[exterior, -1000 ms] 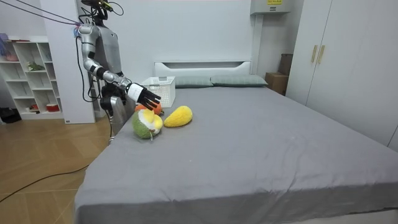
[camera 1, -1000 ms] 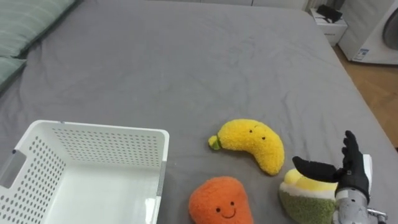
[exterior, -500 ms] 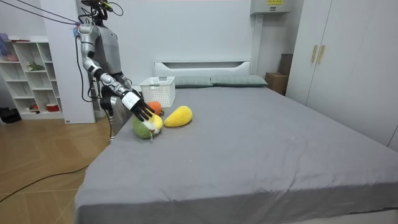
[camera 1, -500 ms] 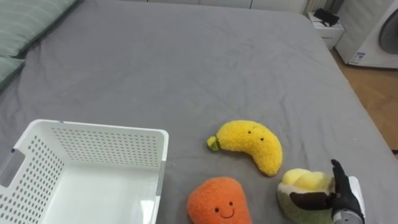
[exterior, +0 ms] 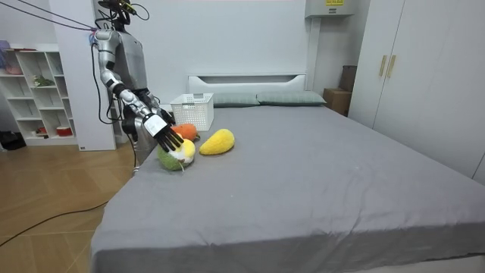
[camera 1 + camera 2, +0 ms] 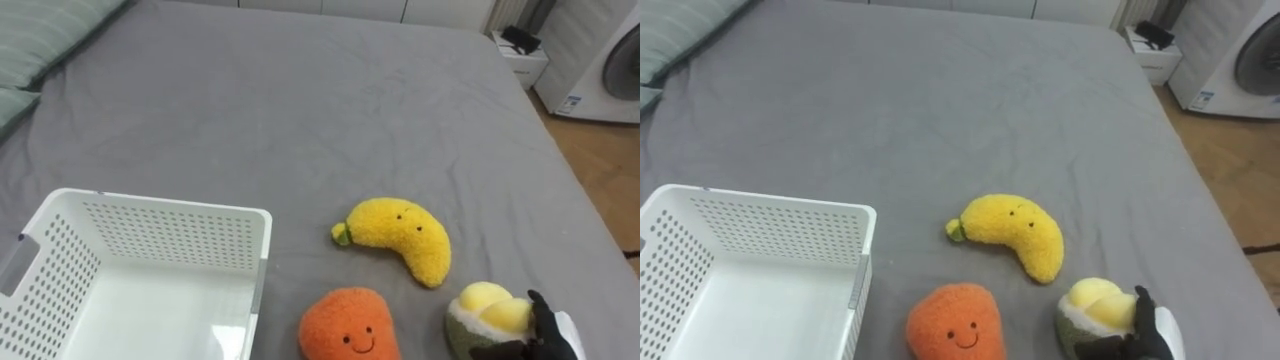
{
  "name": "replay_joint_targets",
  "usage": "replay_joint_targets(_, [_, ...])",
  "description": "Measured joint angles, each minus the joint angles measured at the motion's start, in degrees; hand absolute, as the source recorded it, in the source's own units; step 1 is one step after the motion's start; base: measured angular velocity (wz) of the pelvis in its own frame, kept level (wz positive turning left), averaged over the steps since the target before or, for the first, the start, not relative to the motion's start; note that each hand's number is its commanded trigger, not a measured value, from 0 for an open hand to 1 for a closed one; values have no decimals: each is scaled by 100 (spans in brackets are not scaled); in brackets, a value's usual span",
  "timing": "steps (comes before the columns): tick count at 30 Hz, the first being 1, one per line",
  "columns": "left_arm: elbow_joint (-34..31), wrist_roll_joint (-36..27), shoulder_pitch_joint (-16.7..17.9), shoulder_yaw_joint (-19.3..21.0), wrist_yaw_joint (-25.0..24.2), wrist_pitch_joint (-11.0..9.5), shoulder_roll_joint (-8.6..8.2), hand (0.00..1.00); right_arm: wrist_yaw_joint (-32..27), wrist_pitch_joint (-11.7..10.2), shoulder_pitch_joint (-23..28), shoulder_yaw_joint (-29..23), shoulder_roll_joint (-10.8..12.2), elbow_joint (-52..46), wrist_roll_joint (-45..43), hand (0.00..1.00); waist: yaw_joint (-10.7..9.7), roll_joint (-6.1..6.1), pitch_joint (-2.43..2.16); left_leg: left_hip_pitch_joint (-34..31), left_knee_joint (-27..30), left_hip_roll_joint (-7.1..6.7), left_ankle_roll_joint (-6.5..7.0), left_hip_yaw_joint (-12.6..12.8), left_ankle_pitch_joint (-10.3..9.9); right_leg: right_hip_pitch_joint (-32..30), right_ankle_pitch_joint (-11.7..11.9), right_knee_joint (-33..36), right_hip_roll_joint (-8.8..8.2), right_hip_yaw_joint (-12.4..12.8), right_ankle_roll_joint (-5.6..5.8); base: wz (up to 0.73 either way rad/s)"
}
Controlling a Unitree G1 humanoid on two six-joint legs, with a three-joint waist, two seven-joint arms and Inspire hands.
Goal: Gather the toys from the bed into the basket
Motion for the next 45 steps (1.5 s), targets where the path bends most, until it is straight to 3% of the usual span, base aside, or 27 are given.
replay_joint_targets(2, [-4, 0, 0, 0, -18, 0, 6, 0, 135, -2, 1, 1, -62, 9, 0, 100, 4, -2, 3, -8, 16, -4, 1, -21, 0, 5, 0, -5, -4, -15, 1, 4])
replay_joint_targets(12, [45, 20, -87, 9, 9, -46, 10, 0, 241, -10, -36, -65, -247, 384, -18, 100, 44, -37, 3, -92, 34, -24, 1, -92, 0, -7, 3, -81, -2, -63, 2, 3])
replay_joint_targets(33, [61, 21, -117, -5, -34, -89, 13, 0, 659, 1, -59, 50, -214, 527, -30, 100, 146, -69, -4, -91, 71, -24, 1, -160, -2, 35, 6, -51, -13, -117, -2, 0])
replay_joint_targets(35, [60, 21, -120, -4, -41, -92, 15, 0, 697, 22, -63, 42, -217, 355, -167, 100, 150, -86, 7, -92, 66, -27, 1, -158, -2, 33, 5, -36, -16, -113, -1, 0])
replay_joint_targets(37, [61, 8, -136, 13, -42, -101, 33, 0, 703, 21, -60, -1, -222, -39, -249, 100, 138, -82, 54, -96, 71, -27, 2, -154, -1, 25, 4, -35, -15, -107, 0, 0])
replay_joint_targets(45, [17, 3, -114, 50, -36, -128, 47, 0, 671, -1, -58, -208, -264, -1292, -407, 100, 143, -68, 44, -104, 60, -19, 2, -107, -1, -29, 4, -59, -6, -54, 1, -4])
